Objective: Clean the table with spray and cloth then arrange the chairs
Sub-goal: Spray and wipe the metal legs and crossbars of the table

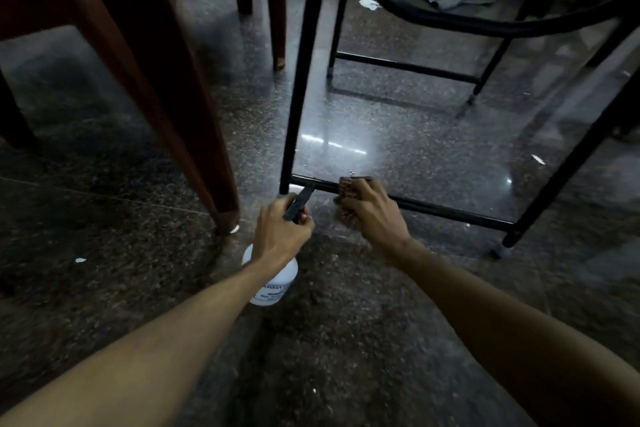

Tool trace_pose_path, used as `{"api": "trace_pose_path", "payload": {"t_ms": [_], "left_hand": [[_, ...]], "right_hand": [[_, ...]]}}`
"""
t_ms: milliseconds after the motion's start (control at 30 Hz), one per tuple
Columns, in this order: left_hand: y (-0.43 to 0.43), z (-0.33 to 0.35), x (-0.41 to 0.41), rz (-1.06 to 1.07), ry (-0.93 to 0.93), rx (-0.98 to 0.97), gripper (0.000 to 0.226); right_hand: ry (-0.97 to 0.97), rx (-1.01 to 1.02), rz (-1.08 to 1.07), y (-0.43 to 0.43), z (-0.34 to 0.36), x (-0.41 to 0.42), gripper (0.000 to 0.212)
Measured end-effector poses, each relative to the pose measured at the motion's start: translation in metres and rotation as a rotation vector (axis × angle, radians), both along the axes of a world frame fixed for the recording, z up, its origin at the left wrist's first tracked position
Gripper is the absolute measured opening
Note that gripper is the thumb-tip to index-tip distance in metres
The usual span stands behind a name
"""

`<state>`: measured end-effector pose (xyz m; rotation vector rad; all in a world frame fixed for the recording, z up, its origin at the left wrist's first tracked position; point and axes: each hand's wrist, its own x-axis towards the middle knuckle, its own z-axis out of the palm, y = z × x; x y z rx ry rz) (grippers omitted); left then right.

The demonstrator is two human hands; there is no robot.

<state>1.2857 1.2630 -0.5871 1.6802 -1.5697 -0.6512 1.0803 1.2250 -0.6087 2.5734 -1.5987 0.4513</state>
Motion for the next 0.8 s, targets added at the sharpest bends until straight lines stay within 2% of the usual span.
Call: {"api": "trace_pose_path", "payload": {"t_ms": [200,267,367,433,500,567,600,667,733,767,800], "left_hand": [[-0.004,0.008,-0.041,-0.144,0.091,0.018,0.008],[-0.006,0.006,-0.055,-0.184,0.066,0.005,0.007],[-0.003,-0.001,-0.075,-0.221,0.028,-0.01,0.01],[0.002,0.0,-0.093,-0.244,0.034,0.01,0.012],[0.007,0.003,-0.11,-0.261,0.07,0.035,0.011],[0.008,0.005,-0.127,-0.302,0.084,0.061,0.009],[0.009,0.004,-0.138,-0.332,0.09,0.073,0.009],[0.011,0.001,-0.158,-0.382,0.093,0.089,0.016],[0.011,0.0,-0.179,-0.402,0.074,0.094,0.026],[0.01,0.0,-0.188,-0.4,0.065,0.103,0.028],[0.01,0.002,-0.198,-0.397,0.055,0.113,0.027]], "right_hand": [[-0.091,-0.106,-0.217,0.058,-0.003,-0.119,0.022],[-0.094,-0.074,-0.256,0.052,-0.002,-0.121,0.023],[-0.057,0.015,-0.164,0.042,-0.003,-0.105,0.022],[-0.09,0.015,-0.222,0.055,-0.003,-0.125,0.023],[-0.17,-0.068,-0.392,0.085,0.0,-0.166,0.017],[-0.202,-0.123,-0.695,0.111,0.009,-0.204,0.007],[-0.252,-0.133,-0.794,0.12,0.014,-0.214,0.012],[-0.338,-0.181,-0.814,0.119,0.023,-0.218,0.03],[-0.437,-0.268,-0.725,0.1,0.033,-0.21,0.022],[-0.451,-0.25,-0.626,0.09,0.037,-0.207,0.018],[-0.429,-0.193,-0.538,0.083,0.035,-0.209,0.022]]}}
